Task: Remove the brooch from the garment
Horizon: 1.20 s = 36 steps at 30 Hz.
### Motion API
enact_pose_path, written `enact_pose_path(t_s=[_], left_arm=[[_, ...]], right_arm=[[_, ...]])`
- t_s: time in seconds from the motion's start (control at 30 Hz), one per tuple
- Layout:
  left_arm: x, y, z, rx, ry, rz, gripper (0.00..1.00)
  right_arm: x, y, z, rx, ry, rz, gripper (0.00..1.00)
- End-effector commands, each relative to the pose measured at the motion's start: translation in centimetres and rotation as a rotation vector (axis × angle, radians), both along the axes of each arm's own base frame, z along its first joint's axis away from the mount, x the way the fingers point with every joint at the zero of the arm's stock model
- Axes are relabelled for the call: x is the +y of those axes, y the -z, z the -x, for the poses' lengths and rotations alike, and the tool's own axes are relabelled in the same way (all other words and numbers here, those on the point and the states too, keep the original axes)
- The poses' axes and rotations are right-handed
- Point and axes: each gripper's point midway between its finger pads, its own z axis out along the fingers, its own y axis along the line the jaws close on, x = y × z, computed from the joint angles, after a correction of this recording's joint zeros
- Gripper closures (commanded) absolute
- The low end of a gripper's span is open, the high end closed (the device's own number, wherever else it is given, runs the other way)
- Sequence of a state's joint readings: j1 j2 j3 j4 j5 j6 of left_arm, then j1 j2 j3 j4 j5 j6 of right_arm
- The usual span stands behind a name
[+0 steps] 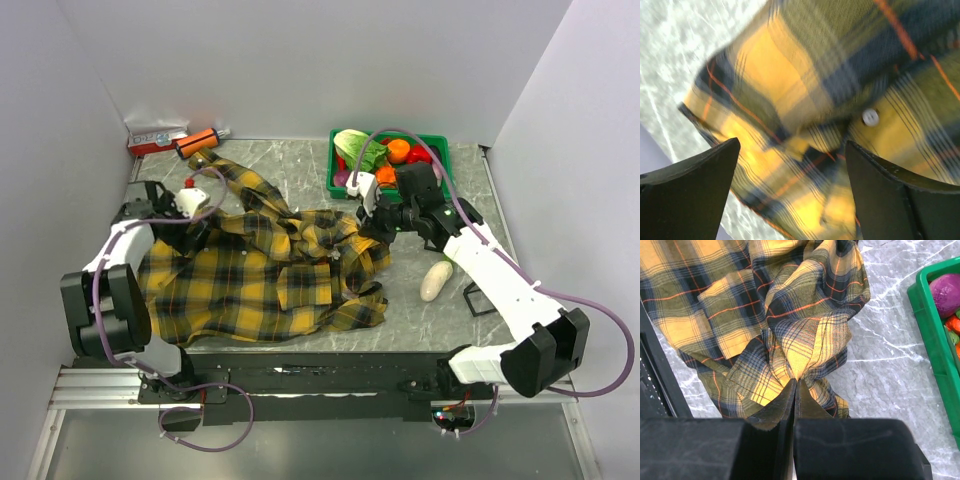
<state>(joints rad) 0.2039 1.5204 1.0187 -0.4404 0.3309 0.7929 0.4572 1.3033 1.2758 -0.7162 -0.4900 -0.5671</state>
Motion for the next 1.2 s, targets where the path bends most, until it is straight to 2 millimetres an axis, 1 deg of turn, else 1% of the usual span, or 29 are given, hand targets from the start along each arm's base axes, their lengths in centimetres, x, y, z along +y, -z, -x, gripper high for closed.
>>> enact_pose_path(t_s=[0.0, 0.03, 0.1, 0.13, 0.23, 0.3, 0.33, 0.4, 0.43, 0.47, 0.5, 0.53, 0.57, 0.6, 0.67, 0.7, 0.73, 0.77, 0.8, 0.83, 0.87, 0.9, 0.93, 0.97, 1.03, 1.07, 1.1, 1.13, 1.17], left_arm=[[1.3, -1.4, -4.5, -0.200, -0.014, -0.164, 0.17], [1.6, -0.7, -5.2, -0.202, -0.028, -0.176, 0.21], [2.8, -0.1, -6.2, -0.187, -0.081, -0.206, 0.38], [3.3, -0.2, -6.4, -0.180, -0.099, -0.220, 0.59], [5.3, -2.7, -7.1, -0.190, -0.169, -0.231, 0.82], [6.1, -6.3, -6.7, -0.227, -0.178, -0.223, 0.87], [7.2, -7.6, -6.2, -0.235, -0.179, -0.236, 0.90], [6.7, -10.9, -4.6, -0.212, -0.109, -0.212, 0.91], [7.1, -11.7, -3.7, -0.183, -0.071, -0.229, 0.92], [7.2, -15.2, -3.8, -0.214, -0.044, -0.250, 0.93], [6.3, -14.0, -1.2, -0.075, -0.003, -0.218, 0.94], [6.2, -14.9, -0.6, -0.049, 0.027, -0.231, 0.94], [6.2, -17.6, -0.6, -0.072, 0.039, -0.247, 0.94], [5.6, -16.5, 2.0, 0.051, 0.067, -0.220, 0.95], [5.9, -17.7, 3.7, 0.091, 0.088, -0.265, 0.95], [5.9, -18.2, 4.8, 0.107, 0.091, -0.285, 0.96], [6.5, -18.4, 6.1, 0.134, 0.071, -0.322, 0.97], [6.6, -17.8, 7.2, 0.160, 0.072, -0.338, 0.97], [6.6, -19.1, 8.7, 0.126, 0.063, -0.371, 0.98], [7.1, -19.4, 9.8, 0.127, 0.062, -0.413, 0.99], [7.0, -18.7, 10.9, 0.144, 0.068, -0.421, 0.99], [6.8, -19.7, 12.4, 0.107, 0.061, -0.450, 0.99], [6.9, -19.5, 13.1, 0.108, 0.069, -0.471, 0.99], [7.1, -18.3, 13.7, 0.136, 0.071, -0.479, 0.99], [7.6, -17.5, 13.3, 0.124, 0.030, -0.481, 0.99], [8.5, -17.2, 11.9, 0.096, -0.005, -0.494, 0.99], [9.4, -16.1, 10.7, 0.126, -0.044, -0.476, 0.99], [10.5, -16.6, 9.2, 0.094, -0.091, -0.469, 0.99], [11.9, -15.4, 6.3, 0.096, -0.122, -0.444, 0.99]], right_arm=[[0.5, -2.4, -1.1, -0.062, 0.006, -0.045, 1.00], [0.4, -2.3, -1.2, -0.063, 0.011, -0.042, 1.00], [0.4, -2.2, -1.2, -0.064, 0.012, -0.040, 1.00], [0.4, -2.1, -1.2, -0.063, 0.012, -0.039, 1.00], [0.0, -1.7, -1.6, -0.060, 0.032, -0.034, 1.00], [-0.5, -1.6, -2.4, -0.055, 0.073, -0.042, 1.00], [-1.3, -1.7, -3.2, -0.052, 0.122, -0.052, 1.00], [-2.1, -1.6, -4.3, -0.048, 0.171, -0.056, 1.00], [-2.6, -1.8, -4.9, -0.057, 0.189, -0.058, 1.00], [-2.8, -1.8, -5.2, -0.065, 0.197, -0.053, 1.00], [-2.9, -1.9, -5.4, -0.068, 0.199, -0.051, 1.00], [-2.9, -1.9, -5.3, -0.063, 0.196, -0.047, 1.00], [-2.8, -2.0, -5.0, -0.052, 0.185, -0.056, 1.00], [-2.7, -2.2, -4.6, -0.044, 0.181, -0.066, 1.00], [-2.5, -2.5, -3.4, -0.008, 0.173, -0.085, 1.00], [-2.4, -3.3, -2.6, -0.009, 0.160, -0.107, 1.00], [-2.4, -3.4, -1.9, 0.001, 0.155, -0.111, 1.00], [-2.5, -3.2, -0.9, 0.025, 0.148, -0.102, 1.00], [-2.6, -3.6, 0.4, 0.018, 0.135, -0.101, 1.00], [-2.7, -3.6, 1.2, 0.016, 0.116, -0.089, 1.00], [-2.9, -3.3, 2.4, 0.035, 0.103, -0.072, 1.00], [-3.1, -3.2, 3.5, 0.029, 0.092, -0.064, 1.00], [-3.4, -2.9, 3.9, 0.025, 0.086, -0.054, 1.00], [-3.6, -2.6, 4.2, 0.029, 0.092, -0.051, 1.00], [-3.6, -1.5, 3.9, 0.029, 0.093, -0.046, 1.00], [-3.5, -1.3, 3.5, 0.031, 0.088, -0.046, 1.00], [-3.0, -1.1, 2.4, 0.035, 0.086, -0.051, 1.00], [-2.8, -1.2, 1.5, 0.047, 0.091, -0.070, 1.00], [-2.3, -1.0, -0.1, 0.072, 0.093, -0.077, 1.00]])
